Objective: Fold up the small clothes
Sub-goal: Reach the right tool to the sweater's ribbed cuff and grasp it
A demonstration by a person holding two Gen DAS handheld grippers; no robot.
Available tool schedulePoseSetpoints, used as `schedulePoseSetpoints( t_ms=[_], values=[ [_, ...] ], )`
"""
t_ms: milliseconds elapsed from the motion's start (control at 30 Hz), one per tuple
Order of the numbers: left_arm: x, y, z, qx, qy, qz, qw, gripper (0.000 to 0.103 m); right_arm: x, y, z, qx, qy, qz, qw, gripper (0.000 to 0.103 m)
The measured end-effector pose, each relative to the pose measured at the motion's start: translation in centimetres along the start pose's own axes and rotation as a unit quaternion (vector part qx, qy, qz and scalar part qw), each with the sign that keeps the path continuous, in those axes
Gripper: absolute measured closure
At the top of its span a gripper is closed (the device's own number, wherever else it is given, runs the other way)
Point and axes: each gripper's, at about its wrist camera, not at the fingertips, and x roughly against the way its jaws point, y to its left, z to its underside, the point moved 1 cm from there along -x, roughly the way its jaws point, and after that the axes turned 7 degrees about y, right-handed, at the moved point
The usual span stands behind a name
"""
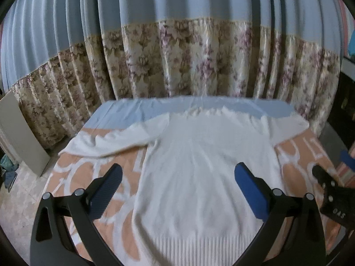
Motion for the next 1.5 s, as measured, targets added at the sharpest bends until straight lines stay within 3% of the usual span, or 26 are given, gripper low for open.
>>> schedulePoseSetpoints(
  t_ms=[200,400,533,867,1000,1167,1233,1467,1500],
  values=[
    [-2.0,-1.1,-2.8,0.009,-0.042,-0.023,0.9988,0.002,-2.2,-2.6,-3.0,0.012,-0.001,-0.012,1.000,0.003],
    [-7.1,-3.2,-5.5,-0.040,-0.007,-0.044,0.9982,0.002,-6.0,-4.5,-5.3,0.060,-0.009,0.026,0.998,0.003],
    [-11.1,-4.6,-7.3,-0.054,0.015,-0.015,0.9983,0.002,-9.7,-6.9,-6.8,0.042,0.007,0.033,0.999,0.003],
    [-19.7,-6.5,-10.1,-0.072,0.046,0.005,0.9964,0.002,-18.5,-14.3,-9.9,0.017,0.030,0.069,0.997,0.003],
    [-22.1,-6.2,-10.3,-0.068,0.057,0.000,0.9961,0.002,-23.0,-17.3,-10.3,0.014,0.066,0.070,0.995,0.021],
    [-24.8,-5.3,-10.3,-0.048,0.076,0.006,0.9959,0.002,-27.0,-19.8,-10.7,0.005,0.089,0.074,0.993,0.029],
    [-25.7,-5.1,-10.3,-0.050,0.083,0.000,0.9953,0.002,-28.7,-20.3,-10.8,0.008,0.102,0.076,0.992,0.039],
    [-27.5,-5.0,-10.4,-0.060,0.093,-0.011,0.9938,0.002,-33.4,-23.1,-11.3,0.000,0.146,0.078,0.986,0.056],
    [-27.6,-5.0,-10.4,-0.060,0.094,-0.011,0.9937,0.002,-33.8,-23.3,-11.2,-0.001,0.151,0.080,0.985,0.063]
  ],
)
